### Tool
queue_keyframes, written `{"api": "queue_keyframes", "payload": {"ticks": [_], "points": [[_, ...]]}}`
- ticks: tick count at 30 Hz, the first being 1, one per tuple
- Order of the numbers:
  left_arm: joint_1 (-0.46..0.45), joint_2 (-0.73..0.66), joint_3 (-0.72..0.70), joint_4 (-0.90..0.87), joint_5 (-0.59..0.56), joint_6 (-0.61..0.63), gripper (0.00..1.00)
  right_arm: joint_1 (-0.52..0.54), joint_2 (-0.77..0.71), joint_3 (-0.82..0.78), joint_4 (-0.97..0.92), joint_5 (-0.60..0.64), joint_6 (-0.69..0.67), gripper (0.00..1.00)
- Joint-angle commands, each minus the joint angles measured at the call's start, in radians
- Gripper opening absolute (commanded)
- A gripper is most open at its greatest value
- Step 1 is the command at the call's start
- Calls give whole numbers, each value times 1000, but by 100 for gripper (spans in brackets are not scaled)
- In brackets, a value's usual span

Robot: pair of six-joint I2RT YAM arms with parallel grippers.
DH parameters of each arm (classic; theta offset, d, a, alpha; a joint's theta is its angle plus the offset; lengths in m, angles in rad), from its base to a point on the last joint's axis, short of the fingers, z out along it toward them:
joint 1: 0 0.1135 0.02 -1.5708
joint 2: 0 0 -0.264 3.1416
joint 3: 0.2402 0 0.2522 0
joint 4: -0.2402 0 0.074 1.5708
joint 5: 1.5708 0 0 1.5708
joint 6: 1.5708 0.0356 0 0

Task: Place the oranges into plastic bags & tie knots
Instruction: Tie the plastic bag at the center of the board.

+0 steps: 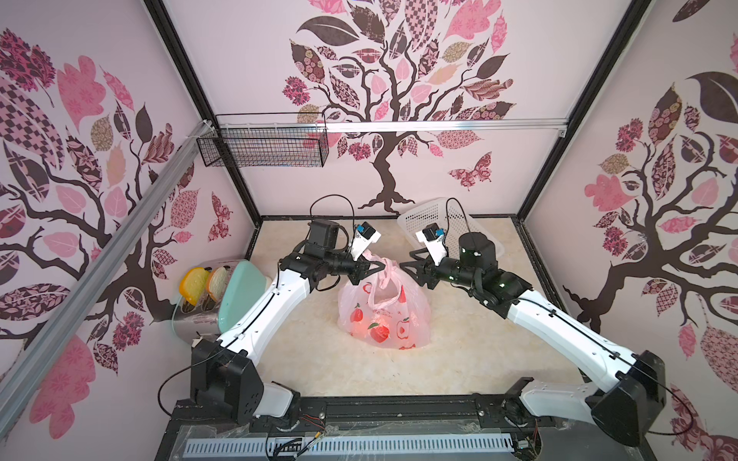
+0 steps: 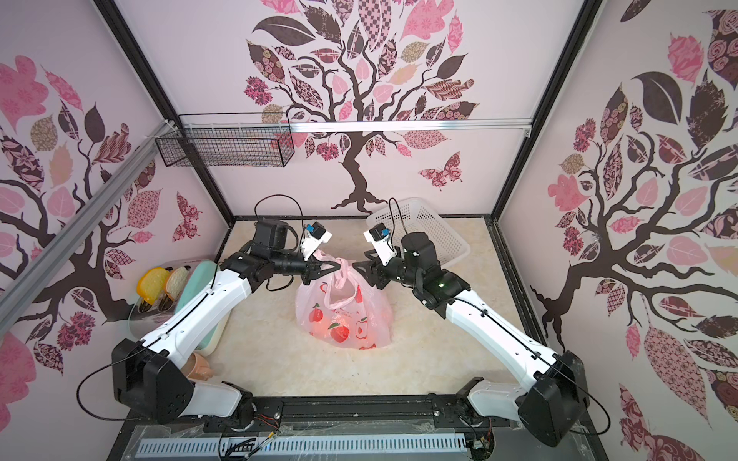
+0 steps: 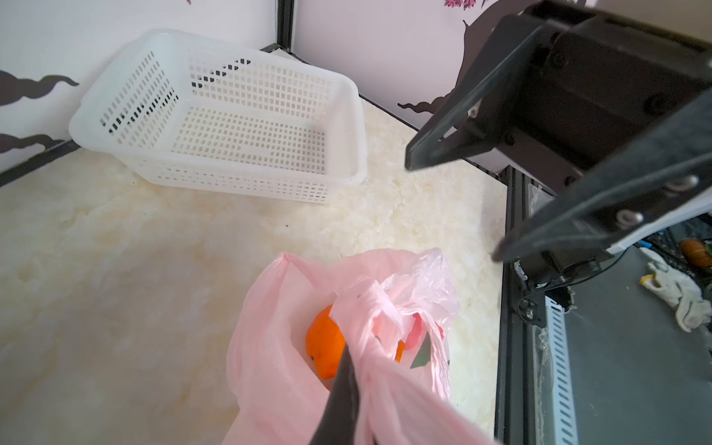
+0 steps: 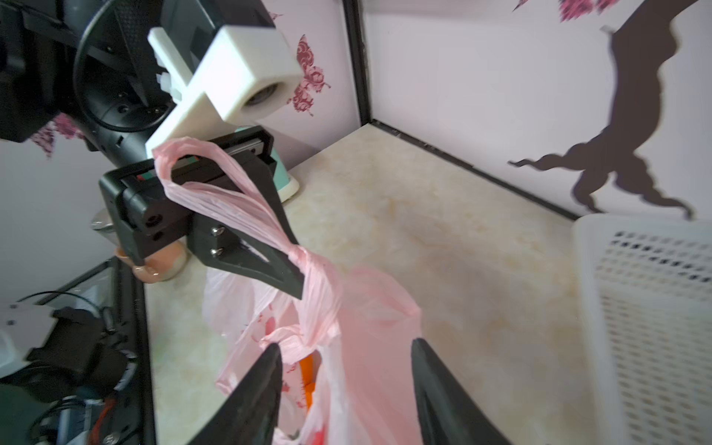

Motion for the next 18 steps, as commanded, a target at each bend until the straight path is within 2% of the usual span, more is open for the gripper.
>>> {"api": "queue_keyframes", "payload": {"ticks": [1, 4, 7, 12, 15, 18], "points": [[-25, -38, 19, -40, -53, 138, 0, -2, 51, 78, -21, -117, -137, 65], [-99, -66, 0, -23, -222, 241, 0, -54, 113, 173, -69, -162, -115, 60], [-141, -92, -37, 48, -336, 302, 0, -118, 117, 171, -39, -242, -73, 57], [-168, -164, -192, 343, -506, 362, 0, -208, 141, 152, -16, -235, -37, 55], [-209, -190, -270, 501, -618, 443, 0, -257, 180, 156, 11, -322, -16, 55], [-243, -202, -318, 594, -662, 505, 0, -267, 250, 211, -32, -444, -75, 54]]}}
